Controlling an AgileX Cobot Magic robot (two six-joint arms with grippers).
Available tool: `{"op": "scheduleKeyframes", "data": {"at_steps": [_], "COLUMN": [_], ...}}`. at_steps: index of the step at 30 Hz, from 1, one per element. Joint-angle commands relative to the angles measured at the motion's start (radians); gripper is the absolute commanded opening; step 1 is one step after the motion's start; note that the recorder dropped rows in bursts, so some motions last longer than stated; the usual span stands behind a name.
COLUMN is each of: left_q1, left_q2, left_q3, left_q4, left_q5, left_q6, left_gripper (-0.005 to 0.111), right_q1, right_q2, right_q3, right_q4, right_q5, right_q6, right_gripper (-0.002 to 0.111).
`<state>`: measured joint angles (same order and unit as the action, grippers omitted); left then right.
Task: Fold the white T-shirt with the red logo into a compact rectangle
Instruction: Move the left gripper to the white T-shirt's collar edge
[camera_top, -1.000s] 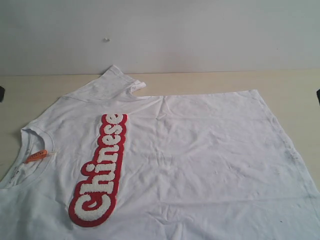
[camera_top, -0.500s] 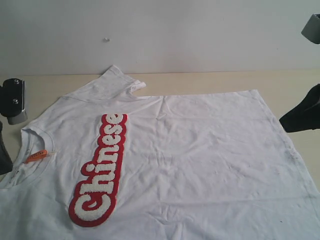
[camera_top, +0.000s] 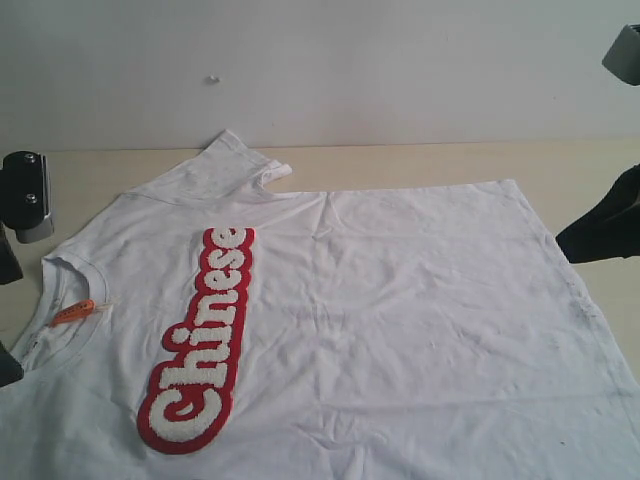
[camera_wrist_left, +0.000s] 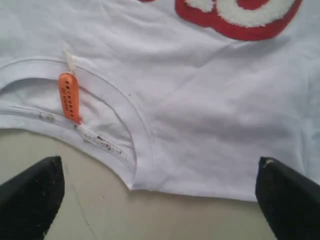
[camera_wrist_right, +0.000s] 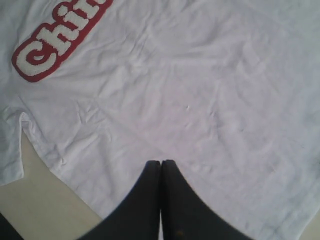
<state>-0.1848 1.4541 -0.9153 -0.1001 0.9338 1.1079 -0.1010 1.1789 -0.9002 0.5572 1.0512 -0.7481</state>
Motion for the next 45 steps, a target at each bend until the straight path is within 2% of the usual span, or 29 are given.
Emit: {"op": "scheduleKeyframes", "data": {"at_steps": [1, 3, 9, 15, 17, 22, 28, 31, 37, 41, 45], "left_q1": [-0.007, -0.007, -0.007, -0.007, -0.007, 0.011, 0.016, 0.016, 0.023, 0.062, 0.117], "left_q2": [-0.002, -0.004, -0.004, -0.004, 0.000, 0.019, 0.070, 0.106, 0.180, 0.241, 0.307], "left_q3": [-0.004, -0.004, -0.004, -0.004, -0.003, -0.003, -0.003, -0.003, -0.003, -0.018, -0.090], "left_q4": [-0.012, -0.012, -0.007, 0.053, 0.057, 0.131, 0.163, 0.197, 0.297, 0.261, 0.028], "left_q5": [-0.082, -0.064, -0.033, -0.040, -0.046, -0.168, -0.189, -0.245, -0.349, -0.378, -0.267], "left_q6": [-0.010, -0.006, 0.284, 0.443, 0.443, 0.409, 0.388, 0.330, 0.334, 0.369, 0.564], "left_gripper": [0.104, 0.104, 0.104, 0.104, 0.104, 0.104, 0.104, 0.104, 0.104, 0.104, 0.104], "right_q1": [-0.004, -0.004, -0.004, -0.004, -0.004, -0.004, -0.004, -0.004, -0.004, -0.004, -0.004], "right_q2": [0.003, 0.003, 0.003, 0.003, 0.003, 0.003, 0.003, 0.003, 0.003, 0.003, 0.003], "right_q3": [-0.001, -0.001, -0.001, -0.001, -0.001, -0.001, -0.001, -0.001, -0.001, -0.001, -0.001], "right_q4": [0.010, 0.010, 0.012, 0.026, 0.028, 0.066, 0.072, 0.072, 0.072, 0.074, 0.089], "right_q5": [-0.010, -0.010, -0.010, -0.010, -0.010, -0.010, -0.010, -0.010, -0.010, -0.015, -0.015], "right_q6": [-0.012, -0.011, -0.011, -0.011, -0.011, -0.011, -0.011, -0.011, -0.011, -0.011, -0.011], "right_gripper": [0.000, 0.000, 0.000, 0.000, 0.000, 0.000, 0.000, 0.000, 0.000, 0.000, 0.000]}}
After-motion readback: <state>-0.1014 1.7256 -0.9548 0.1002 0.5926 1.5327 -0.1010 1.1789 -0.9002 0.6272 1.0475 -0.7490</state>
